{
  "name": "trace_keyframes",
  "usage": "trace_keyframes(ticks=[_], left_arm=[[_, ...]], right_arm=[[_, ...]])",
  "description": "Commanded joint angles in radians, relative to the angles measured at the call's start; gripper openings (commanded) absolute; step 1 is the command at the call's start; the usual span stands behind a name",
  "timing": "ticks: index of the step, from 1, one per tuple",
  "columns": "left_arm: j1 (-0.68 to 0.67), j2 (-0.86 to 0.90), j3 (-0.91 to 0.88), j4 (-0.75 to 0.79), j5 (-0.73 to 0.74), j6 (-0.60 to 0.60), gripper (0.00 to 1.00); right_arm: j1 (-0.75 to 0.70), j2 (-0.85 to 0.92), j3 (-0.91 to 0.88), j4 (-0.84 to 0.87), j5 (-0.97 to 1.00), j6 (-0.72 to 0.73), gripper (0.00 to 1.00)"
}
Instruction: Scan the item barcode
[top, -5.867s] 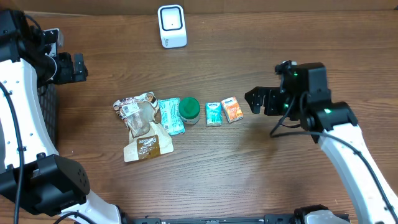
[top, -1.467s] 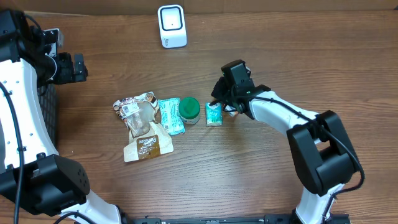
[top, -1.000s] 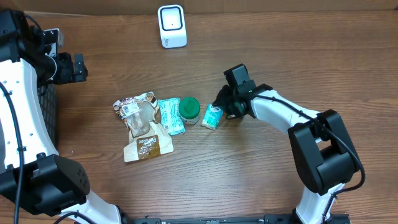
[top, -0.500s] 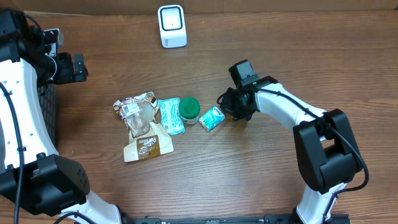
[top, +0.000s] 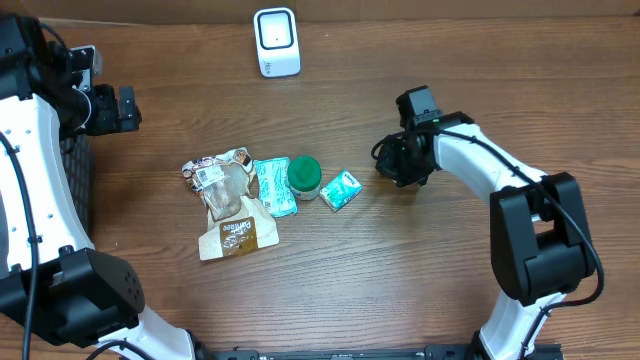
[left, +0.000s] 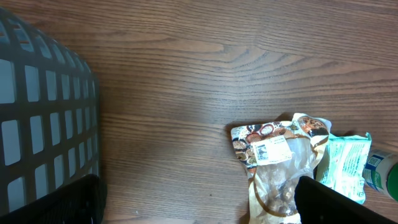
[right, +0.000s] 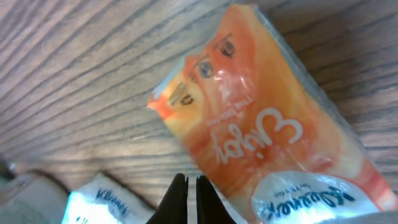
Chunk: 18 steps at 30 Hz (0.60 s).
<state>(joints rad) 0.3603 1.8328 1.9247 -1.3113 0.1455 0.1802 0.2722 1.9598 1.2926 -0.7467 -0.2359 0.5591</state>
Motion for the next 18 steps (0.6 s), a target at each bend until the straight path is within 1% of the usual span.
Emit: trace_keyframes(ticks=[1, 4, 8, 15, 18], left_arm=[[-0.002, -0.002, 0.000, 0.003, 0.001, 0.015, 0.99], [-0.002, -0.002, 0.000, 0.003, 0.001, 0.015, 1.00], [-0.002, -0.002, 0.000, 0.003, 0.001, 0.015, 1.00], [-0.002, -0.002, 0.000, 0.003, 0.001, 0.015, 1.00], [-0.002, -0.002, 0.000, 0.003, 0.001, 0.015, 0.99]], right_arm=[[-0.048, -0.055, 0.102, -0.072, -0.119, -0.165, 0.04], [-0.094, -0.087, 0.188, -0.186, -0.151, -0.240, 0.04], [-0.150, -0.103, 0.270, -0.292, -0.150, -0.307, 0.04], [-0.211, -0.101, 0.267, -0.304, -0.055, -0.328, 0.04], [-0.217, -0.101, 0.258, -0.306, -0.053, -0.334, 0.04]])
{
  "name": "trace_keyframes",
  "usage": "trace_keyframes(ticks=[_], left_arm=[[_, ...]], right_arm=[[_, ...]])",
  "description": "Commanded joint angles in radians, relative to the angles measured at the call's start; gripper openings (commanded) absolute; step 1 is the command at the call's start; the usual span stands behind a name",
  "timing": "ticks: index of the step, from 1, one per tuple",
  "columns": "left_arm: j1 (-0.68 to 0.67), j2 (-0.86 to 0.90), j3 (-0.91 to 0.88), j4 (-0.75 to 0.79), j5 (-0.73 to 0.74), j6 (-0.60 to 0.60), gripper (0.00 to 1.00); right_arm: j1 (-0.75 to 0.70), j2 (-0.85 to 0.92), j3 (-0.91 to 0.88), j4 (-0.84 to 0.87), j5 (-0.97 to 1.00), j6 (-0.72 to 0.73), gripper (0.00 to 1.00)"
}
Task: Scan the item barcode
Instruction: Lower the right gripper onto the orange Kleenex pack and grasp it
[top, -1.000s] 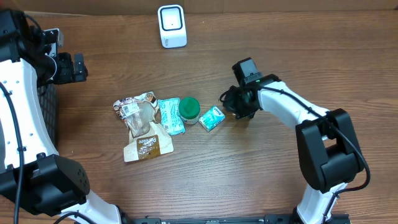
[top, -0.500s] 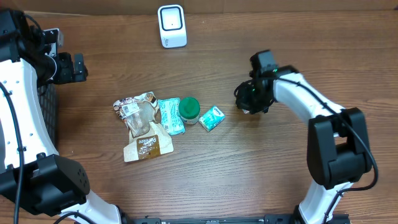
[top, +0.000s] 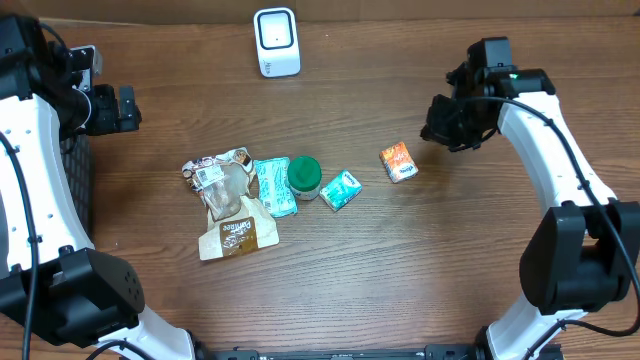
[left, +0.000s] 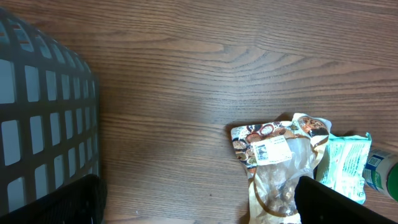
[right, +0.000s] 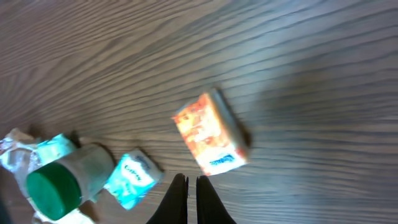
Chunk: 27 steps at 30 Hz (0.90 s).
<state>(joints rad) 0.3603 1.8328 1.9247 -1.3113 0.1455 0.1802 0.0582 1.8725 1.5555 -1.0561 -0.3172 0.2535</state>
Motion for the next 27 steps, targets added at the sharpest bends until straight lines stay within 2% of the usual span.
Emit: trace_keyframes(ticks=[1, 15, 27], left_arm=[[-0.002, -0.002, 0.000, 0.003, 0.001, 0.015, 1.00], [-0.002, -0.002, 0.000, 0.003, 0.001, 0.015, 1.00], [-0.002, -0.002, 0.000, 0.003, 0.001, 0.015, 0.99]], right_arm=[[-0.003, -0.014, -0.012, 0.013, 0.027, -0.040, 0.04], [0.003, -0.013, -0.246, 0.249, 0.002, -0.076, 0.04], [-0.083, -0.005, -0.274, 0.327, -0.112, -0.076, 0.07]])
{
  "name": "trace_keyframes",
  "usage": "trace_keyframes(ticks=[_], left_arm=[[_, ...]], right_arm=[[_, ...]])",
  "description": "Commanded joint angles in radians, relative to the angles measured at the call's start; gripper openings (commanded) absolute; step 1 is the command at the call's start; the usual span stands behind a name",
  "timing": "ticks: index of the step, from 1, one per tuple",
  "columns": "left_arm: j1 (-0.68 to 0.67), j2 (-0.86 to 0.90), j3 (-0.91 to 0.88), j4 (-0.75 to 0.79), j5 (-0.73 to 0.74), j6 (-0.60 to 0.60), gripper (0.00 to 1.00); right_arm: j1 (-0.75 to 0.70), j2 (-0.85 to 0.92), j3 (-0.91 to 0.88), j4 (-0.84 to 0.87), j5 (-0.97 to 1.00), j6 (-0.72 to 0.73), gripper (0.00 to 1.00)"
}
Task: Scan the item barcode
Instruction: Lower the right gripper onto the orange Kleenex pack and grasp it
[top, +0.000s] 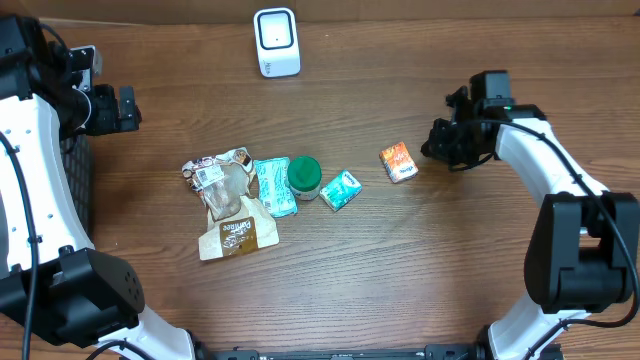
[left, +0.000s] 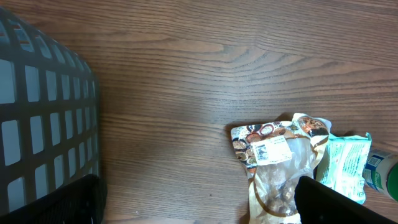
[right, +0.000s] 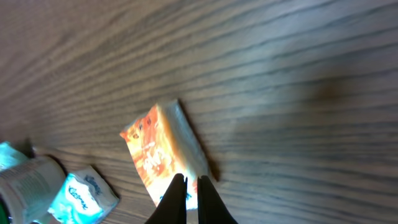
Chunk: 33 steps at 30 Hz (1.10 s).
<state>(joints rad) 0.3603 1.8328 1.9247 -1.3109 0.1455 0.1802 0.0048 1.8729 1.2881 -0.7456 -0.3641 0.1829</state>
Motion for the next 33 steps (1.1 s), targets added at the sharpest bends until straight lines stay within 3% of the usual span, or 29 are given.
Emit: trace_keyframes(ticks=[1, 17, 25, 33], left_arm=[[-0.002, -0.002, 0.000, 0.003, 0.001, 0.015, 1.00], [-0.002, -0.002, 0.000, 0.003, 0.001, 0.015, 0.99], [-0.002, -0.002, 0.000, 0.003, 0.001, 0.015, 1.00], [-0.002, -0.002, 0.000, 0.003, 0.001, 0.015, 0.99]], right_arm=[[-0.037, -0.001, -0.006, 0.025, -0.079, -0.006, 0.07], [-0.068, 0.119, -0.006, 0.116, -0.181, -0.010, 0.21], [-0.059, 0.177, -0.006, 0.127, -0.225, -0.025, 0.21], [-0.056, 0.187, -0.006, 0.031, -0.262, -0.085, 0.20]])
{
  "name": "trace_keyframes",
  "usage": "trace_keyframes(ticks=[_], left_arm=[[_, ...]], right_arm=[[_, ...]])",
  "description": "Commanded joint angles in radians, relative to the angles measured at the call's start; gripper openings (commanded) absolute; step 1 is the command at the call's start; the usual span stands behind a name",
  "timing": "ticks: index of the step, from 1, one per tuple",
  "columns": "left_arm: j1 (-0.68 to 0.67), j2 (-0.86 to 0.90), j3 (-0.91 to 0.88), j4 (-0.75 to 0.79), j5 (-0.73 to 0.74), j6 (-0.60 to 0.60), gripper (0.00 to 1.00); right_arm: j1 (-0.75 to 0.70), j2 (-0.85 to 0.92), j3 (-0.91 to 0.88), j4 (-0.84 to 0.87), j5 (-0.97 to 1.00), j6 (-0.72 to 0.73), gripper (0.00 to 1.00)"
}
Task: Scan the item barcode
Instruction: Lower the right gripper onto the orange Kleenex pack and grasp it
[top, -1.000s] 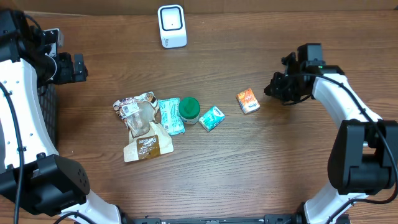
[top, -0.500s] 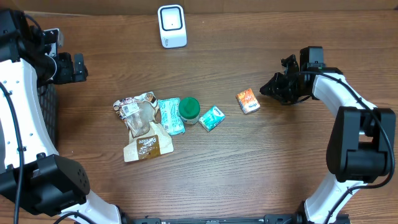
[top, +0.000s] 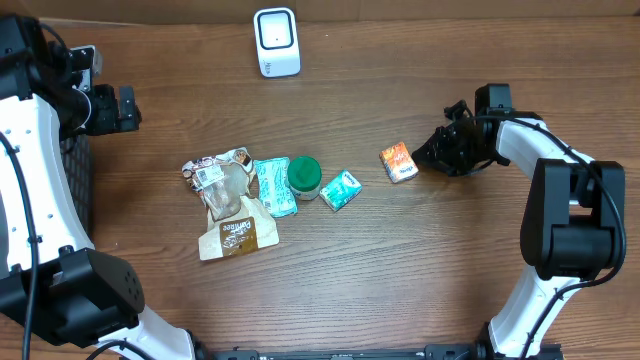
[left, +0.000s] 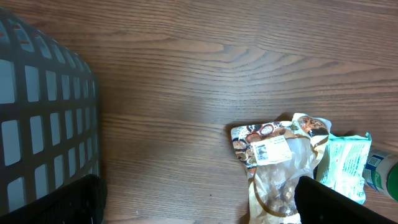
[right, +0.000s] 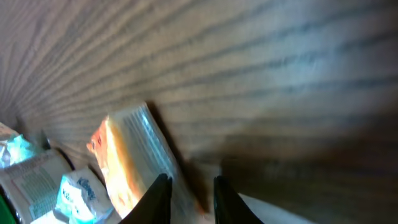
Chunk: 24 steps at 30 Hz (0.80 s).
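Note:
A small orange packet lies flat on the wooden table; the right wrist view shows it close up and on its left side. My right gripper is low, just right of the packet. Its jaws stand a little apart at the packet's near edge, the left finger in front of the wrapper, nothing clamped. The white scanner stands at the back middle. My left gripper hangs wide open at the far left, holding nothing.
A brown snack bag, a teal pouch, a green-lidded jar and a teal tissue pack lie in a row left of the orange packet. A dark mesh basket stands at the left edge.
My right gripper was shut close by the orange packet; now it is lower, at the packet's right edge, with its jaws a little apart. The packet and the left arm have not moved.
My right gripper was shut and low right over the orange packet beside the tissue pack. Then it was high and off to the back right, the packet lying bare. It was then back near the packet, shut, and now stands open at its edge.

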<state>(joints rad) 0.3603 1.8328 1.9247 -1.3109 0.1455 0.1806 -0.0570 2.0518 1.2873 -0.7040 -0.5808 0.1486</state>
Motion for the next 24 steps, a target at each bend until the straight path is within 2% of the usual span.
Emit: trace_keyframes(ticks=[1, 7, 13, 21, 24], left_arm=[[-0.002, -0.002, 0.000, 0.003, 0.001, 0.015, 1.00], [-0.002, -0.002, 0.000, 0.003, 0.001, 0.015, 0.99], [-0.002, -0.002, 0.000, 0.003, 0.001, 0.015, 1.00], [-0.002, -0.002, 0.000, 0.003, 0.001, 0.015, 1.00], [-0.001, -0.002, 0.000, 0.003, 0.001, 0.015, 1.00]], right_arm=[[0.005, 0.008, -0.005, -0.018, -0.058, -0.058, 0.20], [0.002, 0.007, 0.027, -0.077, -0.087, -0.085, 0.19], [-0.003, 0.004, 0.146, -0.251, -0.084, -0.168, 0.15], [-0.002, -0.002, 0.200, -0.372, -0.076, -0.204, 0.16], [-0.002, -0.002, 0.200, -0.402, -0.076, -0.230, 0.21]])
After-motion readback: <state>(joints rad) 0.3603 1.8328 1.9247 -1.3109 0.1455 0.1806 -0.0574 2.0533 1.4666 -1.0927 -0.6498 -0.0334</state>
